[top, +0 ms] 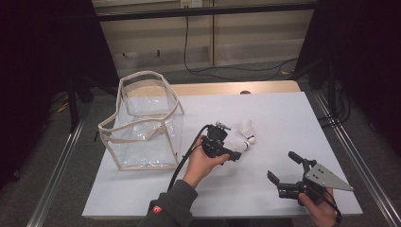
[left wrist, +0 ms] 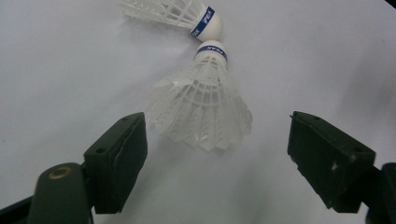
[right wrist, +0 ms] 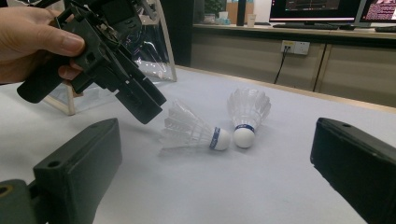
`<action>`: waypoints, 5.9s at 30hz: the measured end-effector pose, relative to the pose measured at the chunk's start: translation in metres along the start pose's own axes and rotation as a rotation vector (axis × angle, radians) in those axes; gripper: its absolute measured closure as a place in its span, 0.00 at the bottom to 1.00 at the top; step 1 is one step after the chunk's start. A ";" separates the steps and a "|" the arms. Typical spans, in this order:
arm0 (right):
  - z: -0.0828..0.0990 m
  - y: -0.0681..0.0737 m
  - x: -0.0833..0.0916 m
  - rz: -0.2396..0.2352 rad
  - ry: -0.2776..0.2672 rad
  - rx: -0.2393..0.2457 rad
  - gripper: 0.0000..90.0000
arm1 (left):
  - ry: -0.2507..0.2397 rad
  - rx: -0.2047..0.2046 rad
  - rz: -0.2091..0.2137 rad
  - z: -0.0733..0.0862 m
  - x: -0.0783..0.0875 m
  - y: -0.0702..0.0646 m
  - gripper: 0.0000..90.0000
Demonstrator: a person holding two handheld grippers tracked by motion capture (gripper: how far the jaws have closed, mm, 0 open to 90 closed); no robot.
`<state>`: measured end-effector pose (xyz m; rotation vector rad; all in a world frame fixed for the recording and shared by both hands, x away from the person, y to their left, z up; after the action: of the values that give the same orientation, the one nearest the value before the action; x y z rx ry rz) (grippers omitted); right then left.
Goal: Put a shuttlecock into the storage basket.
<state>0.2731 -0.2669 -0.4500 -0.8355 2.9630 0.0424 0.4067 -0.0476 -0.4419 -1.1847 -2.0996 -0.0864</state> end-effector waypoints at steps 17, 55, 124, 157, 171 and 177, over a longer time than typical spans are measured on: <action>0.000 0.000 0.000 -0.001 0.000 0.000 0.02 | -0.038 0.007 -0.018 0.000 -0.009 0.001 0.37; 0.000 0.000 0.001 0.002 0.000 -0.002 0.02 | -0.055 0.032 -0.028 -0.002 -0.041 0.000 0.58; -0.001 -0.004 0.001 0.019 -0.002 0.000 0.02 | 0.079 -0.042 0.118 -0.033 0.039 -0.006 0.99; 0.001 -0.006 0.002 0.022 0.004 0.002 0.02 | 0.102 -0.041 0.107 -0.054 0.067 -0.003 0.99; 0.000 -0.005 -0.004 0.016 0.001 0.004 0.02 | 0.109 -0.051 0.106 -0.060 0.083 -0.006 0.99; 0.000 -0.005 -0.005 0.012 -0.002 -0.002 0.02 | 0.102 -0.047 0.109 -0.065 0.087 -0.006 0.99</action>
<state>0.2800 -0.2690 -0.4500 -0.8179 2.9671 0.0474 0.4090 -0.0129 -0.3384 -1.2931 -1.9503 -0.1431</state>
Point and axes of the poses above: each handheld gripper's, and its own axes: x roughly backward along the jaws, z roughly out of its underside, y roughly to its left, the point moved 4 cm from there along -x, roughly forward along the jaws, and after that the axes turned 12 degrees about -y, right-handed, at the moved point
